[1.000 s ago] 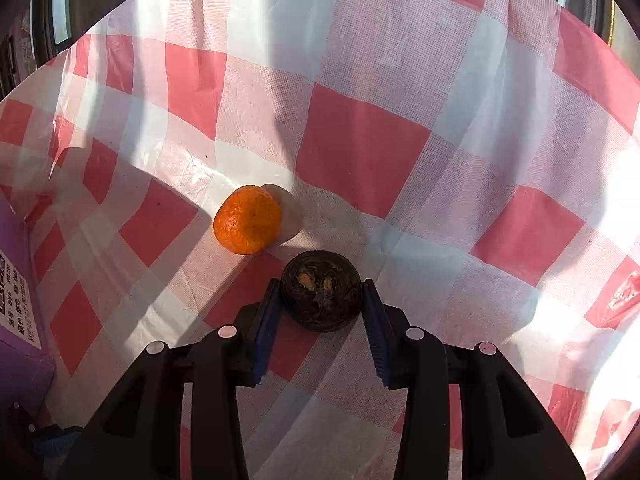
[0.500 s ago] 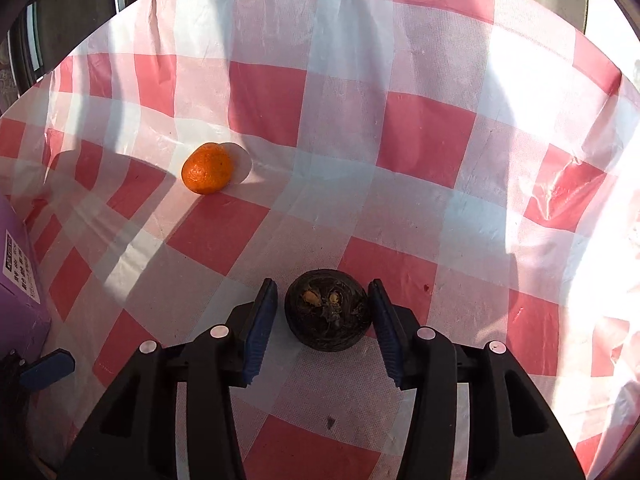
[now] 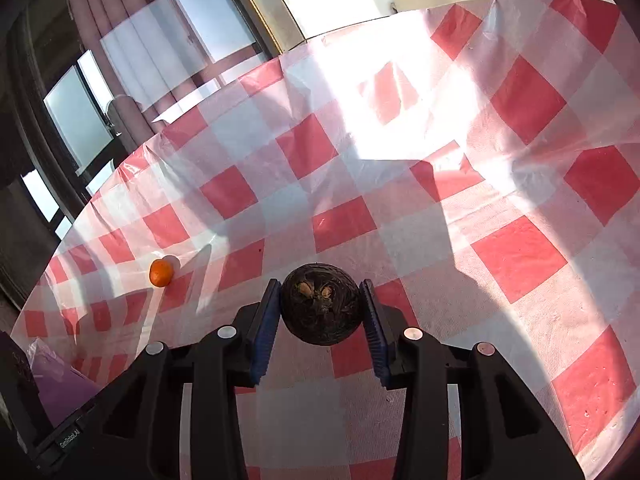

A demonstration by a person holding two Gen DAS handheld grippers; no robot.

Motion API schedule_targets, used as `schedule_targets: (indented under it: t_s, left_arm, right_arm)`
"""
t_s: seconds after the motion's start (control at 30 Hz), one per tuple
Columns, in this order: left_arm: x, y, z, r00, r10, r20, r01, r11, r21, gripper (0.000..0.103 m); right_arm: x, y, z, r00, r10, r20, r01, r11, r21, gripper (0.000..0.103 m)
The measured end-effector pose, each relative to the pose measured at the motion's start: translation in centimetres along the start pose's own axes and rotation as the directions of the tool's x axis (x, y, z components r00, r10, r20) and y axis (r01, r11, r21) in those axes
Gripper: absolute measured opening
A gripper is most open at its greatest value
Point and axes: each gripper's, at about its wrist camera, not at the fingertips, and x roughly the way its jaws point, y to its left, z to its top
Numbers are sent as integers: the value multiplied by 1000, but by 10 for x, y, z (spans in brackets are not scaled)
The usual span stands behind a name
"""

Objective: Organize fruits
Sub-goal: 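Grasp the tangerine with the left tool, then carry the date and tangerine over the white box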

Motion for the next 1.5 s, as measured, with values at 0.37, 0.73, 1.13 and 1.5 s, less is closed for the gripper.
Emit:
schedule_targets:
  t_s: [0.37,0.73,1.13,1.5]
  left_arm:
    - [52,-8,59,990,137,-22,-138,989,-51,101]
    - [118,9,128,939,343,-36,-343,939,3,44]
    - [-35,6,-9,998,25,64,-24,1000,-12,36]
    - [-41,-5,-37,992,-98,76,99,995,-15,36]
  right_arm:
    - [5,-6,9,998,55,17,-55,998,40,39]
    - [9,-6,8,999,50,3,-50,998,41,39]
    - [7,-4,7,998,54,13,-54,998,35,39]
    - [6,-3,7,998,56,10,-56,998,30,39]
